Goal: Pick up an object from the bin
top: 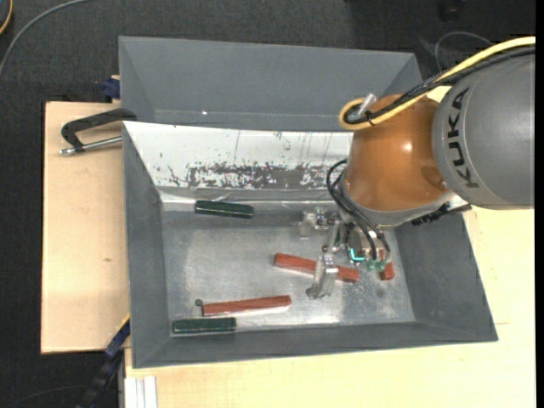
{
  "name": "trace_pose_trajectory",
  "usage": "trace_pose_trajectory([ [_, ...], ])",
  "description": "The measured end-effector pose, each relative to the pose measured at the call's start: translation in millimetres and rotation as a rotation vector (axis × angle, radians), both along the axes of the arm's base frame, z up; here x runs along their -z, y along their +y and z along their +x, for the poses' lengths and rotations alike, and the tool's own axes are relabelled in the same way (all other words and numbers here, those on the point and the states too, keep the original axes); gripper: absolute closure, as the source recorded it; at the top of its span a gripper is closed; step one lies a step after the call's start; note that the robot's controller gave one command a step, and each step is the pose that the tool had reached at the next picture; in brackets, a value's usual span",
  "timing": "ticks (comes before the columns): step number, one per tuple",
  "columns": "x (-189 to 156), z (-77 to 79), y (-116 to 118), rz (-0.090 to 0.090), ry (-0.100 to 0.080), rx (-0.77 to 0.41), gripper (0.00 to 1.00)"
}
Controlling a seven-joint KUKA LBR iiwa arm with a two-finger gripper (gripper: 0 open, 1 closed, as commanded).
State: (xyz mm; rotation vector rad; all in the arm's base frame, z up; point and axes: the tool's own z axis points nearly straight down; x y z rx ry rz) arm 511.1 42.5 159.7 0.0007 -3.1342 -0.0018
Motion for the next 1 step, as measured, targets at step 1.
trace_pose_trajectory([
  [1,93.4,-1.4,-14.0,-0.001,0.001,-0.005,0.0],
])
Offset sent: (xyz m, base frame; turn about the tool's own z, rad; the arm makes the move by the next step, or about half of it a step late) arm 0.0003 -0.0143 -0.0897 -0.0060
